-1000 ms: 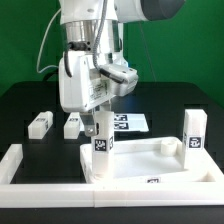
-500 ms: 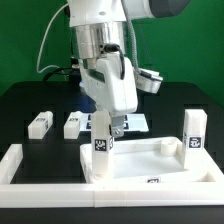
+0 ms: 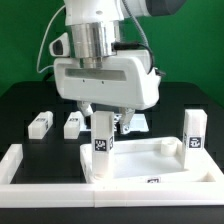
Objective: Assemble desk
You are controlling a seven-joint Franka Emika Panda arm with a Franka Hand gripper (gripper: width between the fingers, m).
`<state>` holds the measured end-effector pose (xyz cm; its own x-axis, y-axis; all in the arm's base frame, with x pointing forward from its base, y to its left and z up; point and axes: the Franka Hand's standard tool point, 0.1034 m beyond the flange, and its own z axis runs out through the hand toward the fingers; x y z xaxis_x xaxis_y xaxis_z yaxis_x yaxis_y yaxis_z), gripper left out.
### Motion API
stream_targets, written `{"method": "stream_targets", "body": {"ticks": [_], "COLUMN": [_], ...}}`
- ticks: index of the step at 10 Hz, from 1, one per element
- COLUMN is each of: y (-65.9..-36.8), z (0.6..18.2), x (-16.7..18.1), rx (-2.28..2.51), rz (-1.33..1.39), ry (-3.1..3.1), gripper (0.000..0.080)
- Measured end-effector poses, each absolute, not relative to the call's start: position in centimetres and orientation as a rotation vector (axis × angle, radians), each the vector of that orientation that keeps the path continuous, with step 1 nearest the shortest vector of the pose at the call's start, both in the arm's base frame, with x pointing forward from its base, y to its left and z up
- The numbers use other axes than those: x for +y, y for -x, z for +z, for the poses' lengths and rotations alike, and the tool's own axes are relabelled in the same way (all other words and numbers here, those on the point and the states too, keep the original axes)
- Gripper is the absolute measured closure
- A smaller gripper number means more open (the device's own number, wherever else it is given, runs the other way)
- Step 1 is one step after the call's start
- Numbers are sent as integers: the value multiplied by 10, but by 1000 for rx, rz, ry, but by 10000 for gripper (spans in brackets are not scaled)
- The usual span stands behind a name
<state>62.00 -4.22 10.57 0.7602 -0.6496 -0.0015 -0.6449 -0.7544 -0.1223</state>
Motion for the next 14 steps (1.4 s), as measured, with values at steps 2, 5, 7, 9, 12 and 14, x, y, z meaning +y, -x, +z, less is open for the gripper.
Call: {"method": "stream_targets", "body": {"ticks": [2,5,7,9,12,14], "y": [-620,-620,-619,-624,-636,-639], "z": [103,102,102,105,103,100], "x": [-39,-39,-39,-34,-22,-20], "rx": [1019,1197,1412,1736,2223,2393], "rz": [-59,-46,-31,-5,46,40], "ry": [2852,2780,2676,2470,2039,1808], "gripper": [150,421,511,511,511,511]}}
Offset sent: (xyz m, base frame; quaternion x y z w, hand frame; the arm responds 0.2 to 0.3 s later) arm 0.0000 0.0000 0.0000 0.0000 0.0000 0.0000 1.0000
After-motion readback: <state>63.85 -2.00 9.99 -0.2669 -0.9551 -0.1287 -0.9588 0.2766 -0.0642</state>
